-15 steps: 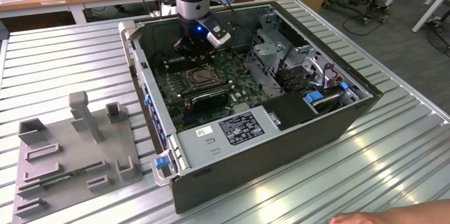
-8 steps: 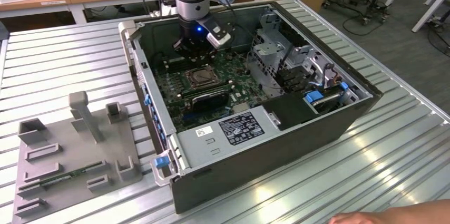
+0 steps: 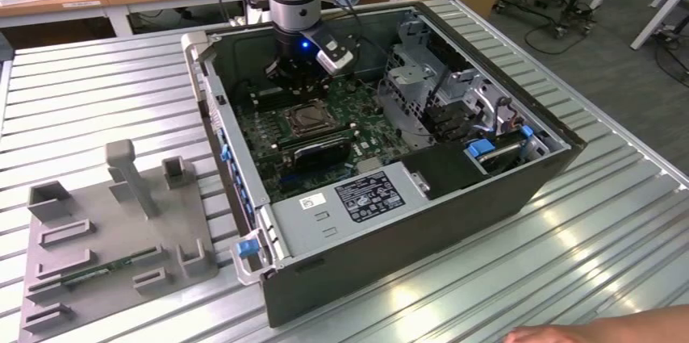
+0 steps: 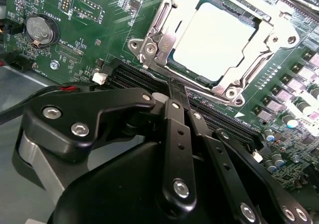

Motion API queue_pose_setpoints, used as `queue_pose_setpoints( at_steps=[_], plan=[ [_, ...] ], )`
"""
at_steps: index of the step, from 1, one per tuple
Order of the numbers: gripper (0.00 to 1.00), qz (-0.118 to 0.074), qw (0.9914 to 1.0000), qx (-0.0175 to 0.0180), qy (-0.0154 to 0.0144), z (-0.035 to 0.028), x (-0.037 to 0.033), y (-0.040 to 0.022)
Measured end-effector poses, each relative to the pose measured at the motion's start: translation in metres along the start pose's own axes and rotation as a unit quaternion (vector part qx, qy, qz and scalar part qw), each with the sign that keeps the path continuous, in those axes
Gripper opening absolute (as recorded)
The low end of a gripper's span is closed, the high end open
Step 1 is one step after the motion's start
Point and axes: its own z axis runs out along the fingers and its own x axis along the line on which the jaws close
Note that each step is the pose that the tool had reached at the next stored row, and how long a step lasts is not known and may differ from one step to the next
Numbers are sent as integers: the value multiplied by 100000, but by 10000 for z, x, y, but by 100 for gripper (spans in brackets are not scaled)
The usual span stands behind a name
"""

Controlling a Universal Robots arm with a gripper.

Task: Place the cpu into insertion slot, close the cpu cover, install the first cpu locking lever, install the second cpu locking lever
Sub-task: 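Install the first cpu locking lever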

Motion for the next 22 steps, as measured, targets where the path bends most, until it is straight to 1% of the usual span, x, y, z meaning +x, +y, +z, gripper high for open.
queue_pose_setpoints(
  at_steps=[3, 8, 16, 19, 22],
  plan=[
    [11, -1, 100000, -1, -13, -9, -1, 1],
    [11, -2, 100000, 14, -3, -52, -5, 5],
    [11, 333, 99999, 49, -21, -54, -6, 5],
    [11, 1967, 99980, 222, -108, -54, -5, 5],
    [11, 4173, 99912, 455, -232, -54, -6, 5]
  ],
)
